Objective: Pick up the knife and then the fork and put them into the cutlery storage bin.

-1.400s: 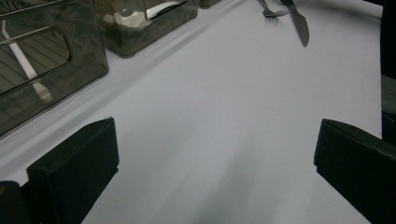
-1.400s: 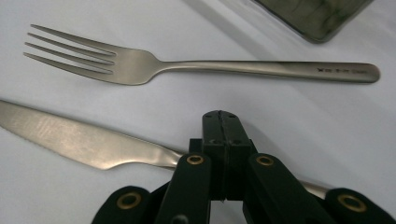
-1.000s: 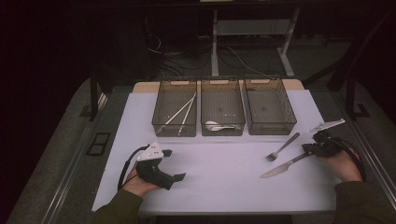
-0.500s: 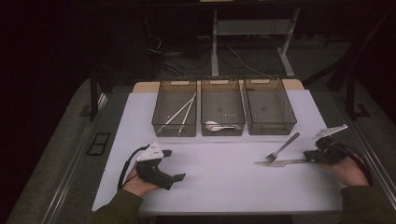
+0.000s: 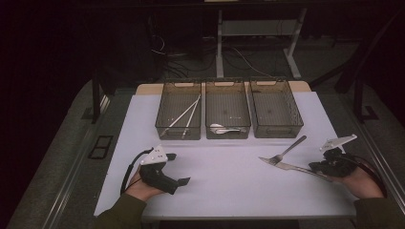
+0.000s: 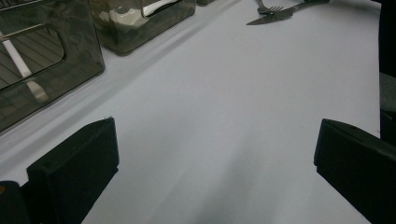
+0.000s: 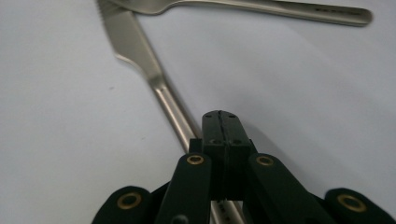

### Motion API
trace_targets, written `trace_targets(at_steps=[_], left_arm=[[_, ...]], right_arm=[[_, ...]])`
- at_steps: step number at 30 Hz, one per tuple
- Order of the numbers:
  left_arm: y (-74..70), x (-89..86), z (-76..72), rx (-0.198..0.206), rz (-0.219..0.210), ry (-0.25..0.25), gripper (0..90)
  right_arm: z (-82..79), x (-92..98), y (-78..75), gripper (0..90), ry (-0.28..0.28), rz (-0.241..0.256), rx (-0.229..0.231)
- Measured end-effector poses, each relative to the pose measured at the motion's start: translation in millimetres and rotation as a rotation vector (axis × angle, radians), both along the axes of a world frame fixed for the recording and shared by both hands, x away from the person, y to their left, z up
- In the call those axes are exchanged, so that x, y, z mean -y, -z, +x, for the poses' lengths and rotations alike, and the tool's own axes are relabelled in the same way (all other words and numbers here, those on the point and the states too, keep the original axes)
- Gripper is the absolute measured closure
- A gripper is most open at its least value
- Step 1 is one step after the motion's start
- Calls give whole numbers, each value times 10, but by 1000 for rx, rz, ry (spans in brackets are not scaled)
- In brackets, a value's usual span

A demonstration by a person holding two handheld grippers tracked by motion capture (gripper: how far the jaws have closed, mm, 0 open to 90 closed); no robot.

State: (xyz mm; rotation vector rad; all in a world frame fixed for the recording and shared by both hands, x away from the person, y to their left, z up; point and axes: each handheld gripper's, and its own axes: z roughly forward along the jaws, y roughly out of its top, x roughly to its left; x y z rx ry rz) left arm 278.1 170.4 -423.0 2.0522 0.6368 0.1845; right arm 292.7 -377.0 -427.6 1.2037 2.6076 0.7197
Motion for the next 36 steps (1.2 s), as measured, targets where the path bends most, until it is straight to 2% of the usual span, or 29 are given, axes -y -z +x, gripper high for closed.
trace_targets(at_steps=[5,10,14,17,22,32,36], left_arm=[[1,3,-1,-1,-1,1,0],[-1,1,0,0,1,0,0],[0,1,2,-1,1,-2,0],[-1,1,2,-1,2,0,0],[2,1,3,-2,-3,-4,0],[4,5,2,-4,-7,-6,0],[8,3,6,-6,-5,-4,0]], right_arm=[[-87,-28,-27,897,-53,34,-25],[-106,-42,-48,895,-68,13,1],[-72,-92,-117,811,-94,8,11],[-24,-164,-118,764,-144,-23,6],[39,-276,-106,732,-214,-75,-25],[197,-475,-83,740,-325,-253,-97],[245,-523,-74,757,-361,-275,-128]])
